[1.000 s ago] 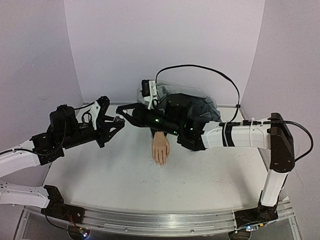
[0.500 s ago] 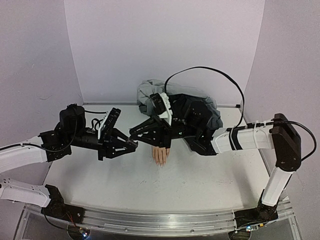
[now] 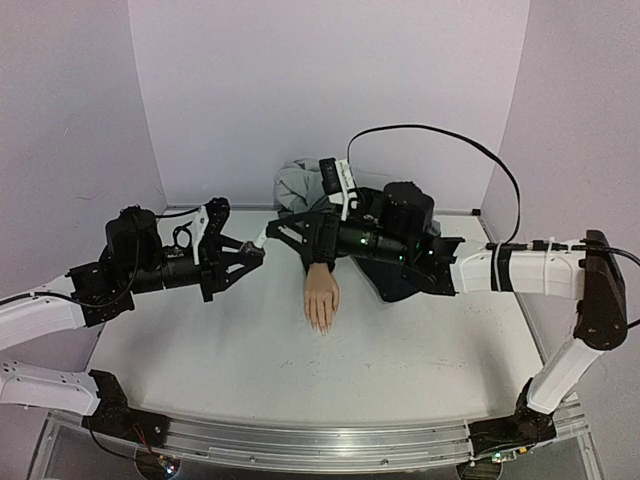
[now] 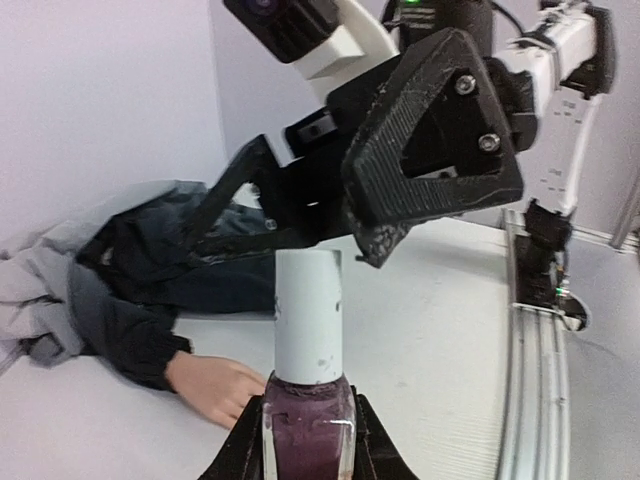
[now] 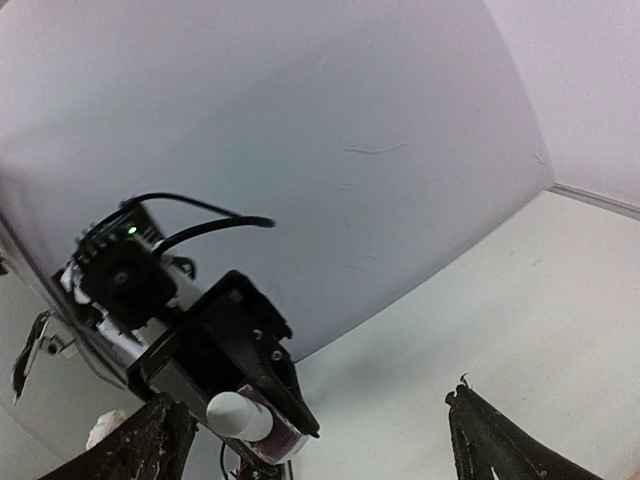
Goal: Paint the nails
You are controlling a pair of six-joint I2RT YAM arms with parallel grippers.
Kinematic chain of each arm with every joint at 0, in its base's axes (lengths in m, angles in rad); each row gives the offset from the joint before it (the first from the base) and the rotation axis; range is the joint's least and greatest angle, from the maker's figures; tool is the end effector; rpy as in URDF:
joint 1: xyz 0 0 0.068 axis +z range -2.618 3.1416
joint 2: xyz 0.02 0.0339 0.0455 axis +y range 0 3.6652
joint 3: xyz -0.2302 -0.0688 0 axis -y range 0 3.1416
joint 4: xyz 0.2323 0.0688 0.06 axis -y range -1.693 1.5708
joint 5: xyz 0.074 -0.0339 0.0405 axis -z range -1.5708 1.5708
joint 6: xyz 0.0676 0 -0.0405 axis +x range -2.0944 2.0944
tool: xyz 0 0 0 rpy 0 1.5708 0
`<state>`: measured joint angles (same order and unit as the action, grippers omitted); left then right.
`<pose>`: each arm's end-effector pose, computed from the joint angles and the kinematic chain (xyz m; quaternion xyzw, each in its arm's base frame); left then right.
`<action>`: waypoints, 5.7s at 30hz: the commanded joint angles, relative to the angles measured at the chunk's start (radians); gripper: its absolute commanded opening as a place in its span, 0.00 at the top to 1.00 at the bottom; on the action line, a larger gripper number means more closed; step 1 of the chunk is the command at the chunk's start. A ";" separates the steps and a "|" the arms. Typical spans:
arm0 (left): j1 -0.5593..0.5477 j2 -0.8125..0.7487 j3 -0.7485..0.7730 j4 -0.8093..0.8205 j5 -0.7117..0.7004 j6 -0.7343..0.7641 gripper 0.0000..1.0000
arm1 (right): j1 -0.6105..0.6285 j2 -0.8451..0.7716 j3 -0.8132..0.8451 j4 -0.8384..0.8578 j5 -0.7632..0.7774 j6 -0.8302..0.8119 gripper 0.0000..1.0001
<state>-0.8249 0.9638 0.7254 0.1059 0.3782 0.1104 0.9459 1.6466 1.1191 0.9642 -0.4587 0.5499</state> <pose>0.1610 -0.2110 0.2879 0.4436 0.6038 -0.3588 0.5567 0.2041 0.3341 0.3349 -0.2909 0.4751 0.6482 0.5191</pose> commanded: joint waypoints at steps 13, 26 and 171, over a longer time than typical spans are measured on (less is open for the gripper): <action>-0.002 -0.042 0.022 0.038 -0.350 0.047 1.00 | 0.138 0.188 0.430 -0.329 0.473 0.217 0.40; -0.002 -0.048 0.023 0.034 -0.343 0.049 1.00 | 0.176 0.232 0.490 -0.325 0.598 0.240 0.67; -0.002 -0.054 -0.019 0.095 -0.408 0.034 1.00 | 0.171 0.346 0.636 -0.460 0.693 0.303 0.61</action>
<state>-0.8276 0.9226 0.6781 0.1505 -0.0376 0.1318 1.1221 1.9789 1.7020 0.5049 0.2020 0.8673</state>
